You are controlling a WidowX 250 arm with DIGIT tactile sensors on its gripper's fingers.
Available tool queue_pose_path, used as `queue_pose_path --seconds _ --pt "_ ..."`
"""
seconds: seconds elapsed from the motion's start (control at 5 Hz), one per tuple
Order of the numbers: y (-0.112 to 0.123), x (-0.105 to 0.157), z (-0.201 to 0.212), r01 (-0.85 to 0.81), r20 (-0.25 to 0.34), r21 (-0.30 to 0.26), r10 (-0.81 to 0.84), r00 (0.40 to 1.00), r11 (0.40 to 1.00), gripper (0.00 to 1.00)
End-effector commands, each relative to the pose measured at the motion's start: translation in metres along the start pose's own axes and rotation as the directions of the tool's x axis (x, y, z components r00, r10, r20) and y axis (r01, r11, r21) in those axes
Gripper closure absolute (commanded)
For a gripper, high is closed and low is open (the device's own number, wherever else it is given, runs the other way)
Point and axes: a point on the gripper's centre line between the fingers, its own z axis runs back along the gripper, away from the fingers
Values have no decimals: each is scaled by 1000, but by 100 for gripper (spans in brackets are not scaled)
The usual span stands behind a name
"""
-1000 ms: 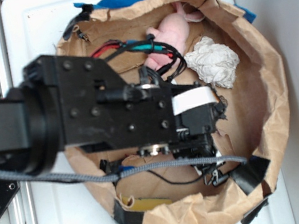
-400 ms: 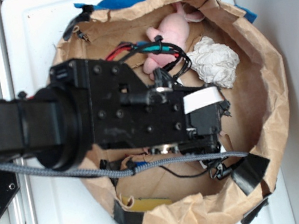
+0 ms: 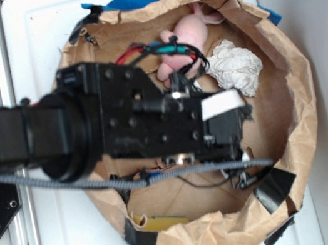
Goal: Grab the rock.
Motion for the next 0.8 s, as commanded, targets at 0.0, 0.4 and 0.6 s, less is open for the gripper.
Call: queue_pose_path --seconds 0.0,0.4,0.6 --pt "8 28 7 -74 60 35 72 996 997 0" --pt "4 30 5 -76 71 24 74 995 997 0" --pt "-2 28 8 -50 69 -16 51 996 999 0"
